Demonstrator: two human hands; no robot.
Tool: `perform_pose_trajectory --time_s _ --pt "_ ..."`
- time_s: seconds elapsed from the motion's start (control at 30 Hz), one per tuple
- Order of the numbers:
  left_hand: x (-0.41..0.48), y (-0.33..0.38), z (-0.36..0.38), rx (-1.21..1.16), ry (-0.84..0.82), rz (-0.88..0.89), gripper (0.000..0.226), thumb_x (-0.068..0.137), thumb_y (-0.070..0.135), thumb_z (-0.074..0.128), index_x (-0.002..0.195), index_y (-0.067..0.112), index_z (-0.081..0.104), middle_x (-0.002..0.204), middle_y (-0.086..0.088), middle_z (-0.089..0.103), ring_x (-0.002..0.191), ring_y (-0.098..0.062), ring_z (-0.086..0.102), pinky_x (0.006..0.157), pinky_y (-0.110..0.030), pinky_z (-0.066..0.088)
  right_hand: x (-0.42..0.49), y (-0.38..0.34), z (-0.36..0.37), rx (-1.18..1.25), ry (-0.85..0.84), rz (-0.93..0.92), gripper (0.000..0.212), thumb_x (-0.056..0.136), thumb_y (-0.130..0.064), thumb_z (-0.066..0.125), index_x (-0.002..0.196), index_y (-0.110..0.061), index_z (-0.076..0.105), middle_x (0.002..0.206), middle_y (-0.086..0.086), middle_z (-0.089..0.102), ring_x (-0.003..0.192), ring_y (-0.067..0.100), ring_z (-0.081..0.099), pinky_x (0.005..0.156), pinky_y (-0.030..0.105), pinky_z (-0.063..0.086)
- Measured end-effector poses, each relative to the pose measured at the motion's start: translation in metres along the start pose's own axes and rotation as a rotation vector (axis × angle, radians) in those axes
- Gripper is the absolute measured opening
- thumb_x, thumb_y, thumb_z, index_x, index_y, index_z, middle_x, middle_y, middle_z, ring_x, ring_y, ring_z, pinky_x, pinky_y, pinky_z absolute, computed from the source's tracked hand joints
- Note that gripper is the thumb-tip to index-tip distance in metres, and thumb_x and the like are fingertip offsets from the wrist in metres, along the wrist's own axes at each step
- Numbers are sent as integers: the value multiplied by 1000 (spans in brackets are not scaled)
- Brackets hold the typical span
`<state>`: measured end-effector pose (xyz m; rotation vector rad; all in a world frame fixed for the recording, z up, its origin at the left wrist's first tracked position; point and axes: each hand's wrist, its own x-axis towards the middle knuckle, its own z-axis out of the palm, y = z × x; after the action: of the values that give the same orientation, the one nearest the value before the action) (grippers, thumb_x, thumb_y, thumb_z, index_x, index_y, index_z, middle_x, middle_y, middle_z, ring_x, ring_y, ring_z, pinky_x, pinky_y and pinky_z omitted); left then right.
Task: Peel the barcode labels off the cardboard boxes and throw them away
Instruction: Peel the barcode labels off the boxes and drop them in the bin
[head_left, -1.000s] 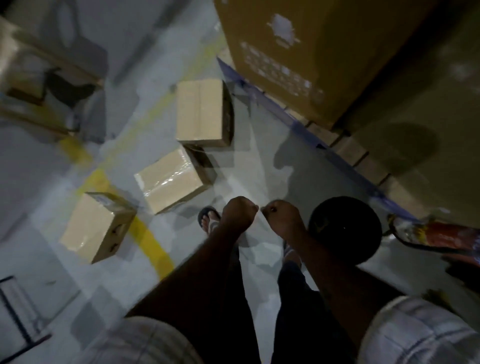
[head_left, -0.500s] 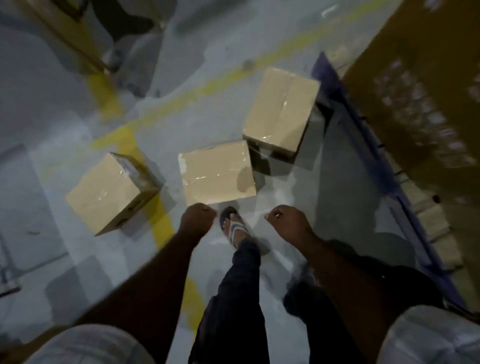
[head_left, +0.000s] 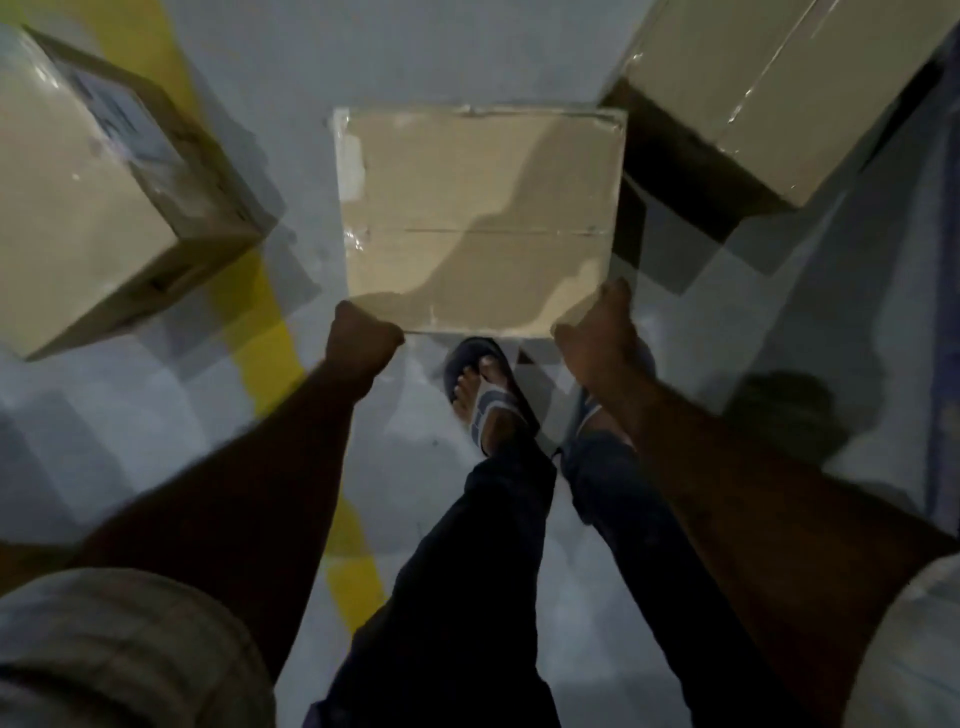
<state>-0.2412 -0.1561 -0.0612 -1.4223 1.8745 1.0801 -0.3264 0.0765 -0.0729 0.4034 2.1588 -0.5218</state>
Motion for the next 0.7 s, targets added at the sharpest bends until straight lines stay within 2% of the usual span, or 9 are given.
perform_pose_trajectory --time_s 0.1,0.17,0.23,0.3,0.4,0.5,0.57,0.63,0.7 --pt "-27 14 -18 -35 -3 67 24 68 -4 63 78 18 62 85 -5 67 76 -17 60 72 -31 50 -18 -6 -28 13 38 -125 60 80 -16 68 134 -15 41 124 10 59 110 27 59 85 28 45" --pt "-56 27 -50 -75 -10 141 23 71 2 67 79 21 58 85 -8 66 71 -12 57 72 -32 50 -43 -26 -65 34 54 -221 61 76 -30 74 132 -18 51 129 10 58 115 26 57 92 31 49" --pt "-89 43 -92 -125 -4 185 29 71 10 74 96 7 59 90 -15 65 76 -18 59 73 -43 52 -75 -59 -110 -3 84 -309 63 71 -57 70 126 -29 57 126 10 59 110 26 61 92 42 54" --pt "-130 59 -135 -192 6 223 32 72 9 80 98 0 63 88 -13 69 76 -18 66 70 -37 53 -113 -92 -154 14 117 -387 56 72 -61 69 120 -33 61 119 10 55 101 23 62 91 37 54" --pt "-206 86 -194 -253 78 242 33 69 17 88 89 4 65 87 -6 72 77 -10 67 68 -29 54 -185 -152 -217 47 193 -491 44 80 -57 64 114 -29 63 108 5 44 91 20 58 84 24 47" --pt "-283 108 -239 -342 166 199 71 65 39 91 121 10 59 116 -4 63 104 -14 62 91 -33 52 -245 -200 -265 7 206 -549 39 83 -57 64 107 -25 64 103 10 52 77 13 58 68 14 39" --pt "-334 122 -266 -301 277 206 110 65 41 90 151 13 29 131 -3 44 125 -17 43 105 -31 37 -279 -226 -289 -7 235 -617 47 78 -67 59 102 -27 65 98 15 61 75 20 61 66 18 37" --pt "-380 134 -289 -287 353 229 125 64 39 90 157 18 9 144 -11 35 136 -22 33 108 -32 31 -313 -249 -311 -6 251 -679 53 75 -73 56 103 -28 64 97 16 64 79 22 64 66 24 43" --pt "-416 139 -304 -299 414 217 129 64 36 91 157 19 3 148 -13 32 139 -25 29 105 -31 30 -344 -266 -330 -2 255 -738 51 74 -73 56 102 -31 63 102 14 63 87 25 64 74 32 52"
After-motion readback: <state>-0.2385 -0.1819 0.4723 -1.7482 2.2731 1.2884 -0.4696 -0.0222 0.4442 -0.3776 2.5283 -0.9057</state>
